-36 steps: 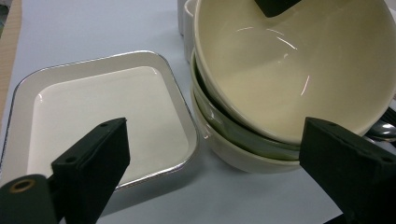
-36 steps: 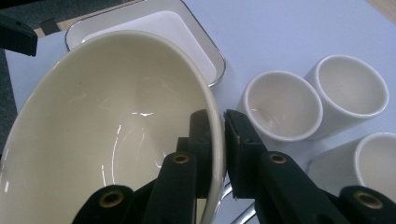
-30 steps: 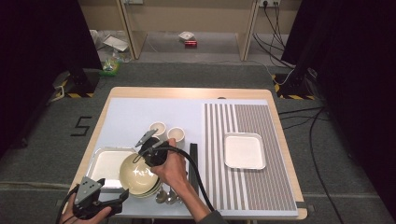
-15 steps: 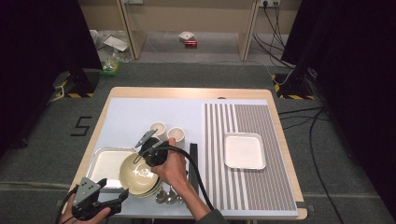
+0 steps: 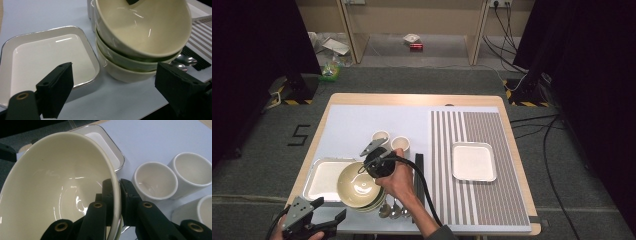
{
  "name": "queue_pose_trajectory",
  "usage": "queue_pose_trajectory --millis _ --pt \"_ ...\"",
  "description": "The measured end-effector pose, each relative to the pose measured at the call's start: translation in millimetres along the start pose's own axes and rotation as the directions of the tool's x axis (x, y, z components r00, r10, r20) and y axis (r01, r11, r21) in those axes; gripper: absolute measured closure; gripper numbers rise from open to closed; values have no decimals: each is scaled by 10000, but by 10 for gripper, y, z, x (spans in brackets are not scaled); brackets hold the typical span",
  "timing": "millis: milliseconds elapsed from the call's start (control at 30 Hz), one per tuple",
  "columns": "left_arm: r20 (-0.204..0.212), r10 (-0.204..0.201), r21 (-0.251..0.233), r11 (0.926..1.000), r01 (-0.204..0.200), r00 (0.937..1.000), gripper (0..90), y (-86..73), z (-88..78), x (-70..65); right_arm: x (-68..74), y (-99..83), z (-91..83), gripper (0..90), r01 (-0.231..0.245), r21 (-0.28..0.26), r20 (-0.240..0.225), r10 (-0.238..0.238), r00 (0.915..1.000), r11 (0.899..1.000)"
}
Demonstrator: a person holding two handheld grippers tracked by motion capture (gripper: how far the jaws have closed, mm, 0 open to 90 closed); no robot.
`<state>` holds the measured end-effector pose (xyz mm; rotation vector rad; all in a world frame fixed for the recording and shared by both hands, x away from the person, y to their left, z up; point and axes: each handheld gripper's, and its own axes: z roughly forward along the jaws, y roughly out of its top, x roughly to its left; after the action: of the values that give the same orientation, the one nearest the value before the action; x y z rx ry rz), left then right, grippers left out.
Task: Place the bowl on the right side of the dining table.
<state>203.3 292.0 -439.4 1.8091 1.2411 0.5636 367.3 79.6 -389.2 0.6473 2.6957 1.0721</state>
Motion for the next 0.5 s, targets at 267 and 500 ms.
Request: queue_pose_trajectory --millis 267,500 --pt "-376 145 554 9984 -124 9992 147 -133 66 93 -61 -6 -151 831 -303 -555 -273 288 9992 9980" --pt "-800 158 975 9952 -80 9967 148 -243 133 168 -178 -28 -380 831 -764 -1142 -340 730 9968 9905"
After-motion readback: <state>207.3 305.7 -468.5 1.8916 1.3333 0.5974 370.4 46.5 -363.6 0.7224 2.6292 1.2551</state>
